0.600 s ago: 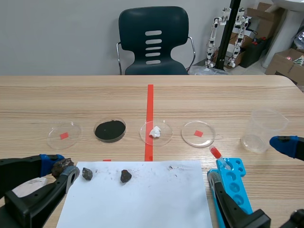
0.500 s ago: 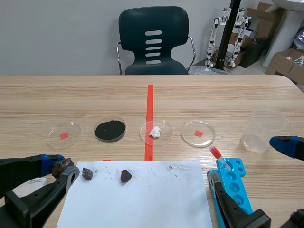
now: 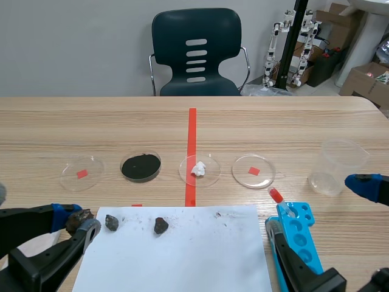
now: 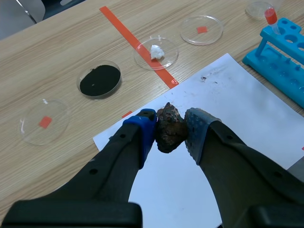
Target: Rub the mineral on the streak plate
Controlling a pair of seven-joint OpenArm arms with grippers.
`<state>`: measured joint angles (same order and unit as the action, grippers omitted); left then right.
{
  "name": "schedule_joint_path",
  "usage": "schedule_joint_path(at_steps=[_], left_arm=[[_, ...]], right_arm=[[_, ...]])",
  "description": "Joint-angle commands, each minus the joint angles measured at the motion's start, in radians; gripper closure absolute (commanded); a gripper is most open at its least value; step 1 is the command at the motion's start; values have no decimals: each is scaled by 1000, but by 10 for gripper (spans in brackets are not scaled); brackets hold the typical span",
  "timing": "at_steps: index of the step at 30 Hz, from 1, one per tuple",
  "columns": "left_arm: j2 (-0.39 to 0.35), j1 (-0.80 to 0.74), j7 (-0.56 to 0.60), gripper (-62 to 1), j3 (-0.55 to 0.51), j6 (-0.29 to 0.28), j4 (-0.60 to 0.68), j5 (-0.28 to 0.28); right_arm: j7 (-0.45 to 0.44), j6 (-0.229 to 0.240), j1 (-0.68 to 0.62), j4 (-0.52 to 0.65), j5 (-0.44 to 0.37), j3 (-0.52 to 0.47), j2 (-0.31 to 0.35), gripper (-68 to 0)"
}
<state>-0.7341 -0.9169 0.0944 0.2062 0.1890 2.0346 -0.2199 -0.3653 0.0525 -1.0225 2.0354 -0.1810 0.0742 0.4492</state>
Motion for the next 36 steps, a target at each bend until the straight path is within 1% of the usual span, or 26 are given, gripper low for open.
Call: schedule_joint_path(at_steps=[1,5,6,8,11,15,18,20,24,27,31,36], left_arm=[[10,5,17,-74,1,2,22,0],[16,11,10,-74,1,2,22,-1],[25,22,-14,-74,1,2,22,-8],[48,61,-106,-74,1,2,21,-39],[87,135,-257,-74,1,2,18,-70],[137,254,-438,-74,1,2,-17,-118],[165,353,-584,-74,1,2,-81,-144],[178,417,-669,-74,1,2,-142,-176],[185,529,-783,-74,1,2,-270,-254],[185,603,-850,-74,1,2,-345,-290],[185,695,-944,-74,-1,2,-424,-313],[185,794,-1066,-74,-16,1,-500,-315]], right_arm=[[-15,0,9,5,-7,-2,8,-679],[-15,0,9,5,-7,-2,8,-679],[-15,0,9,5,-7,-2,8,-679],[-15,0,9,5,-7,-2,8,-679],[-15,0,9,5,-7,-2,8,-679],[-15,0,9,5,-7,-2,8,-679],[-15,0,9,5,-7,-2,8,-679],[-15,0,9,5,-7,-2,8,-679],[-15,0,9,5,-7,-2,8,-679],[-15,0,9,5,-7,-2,8,-679],[-15,0,9,5,-7,-2,8,-679],[-15,0,9,5,-7,-2,8,-679]])
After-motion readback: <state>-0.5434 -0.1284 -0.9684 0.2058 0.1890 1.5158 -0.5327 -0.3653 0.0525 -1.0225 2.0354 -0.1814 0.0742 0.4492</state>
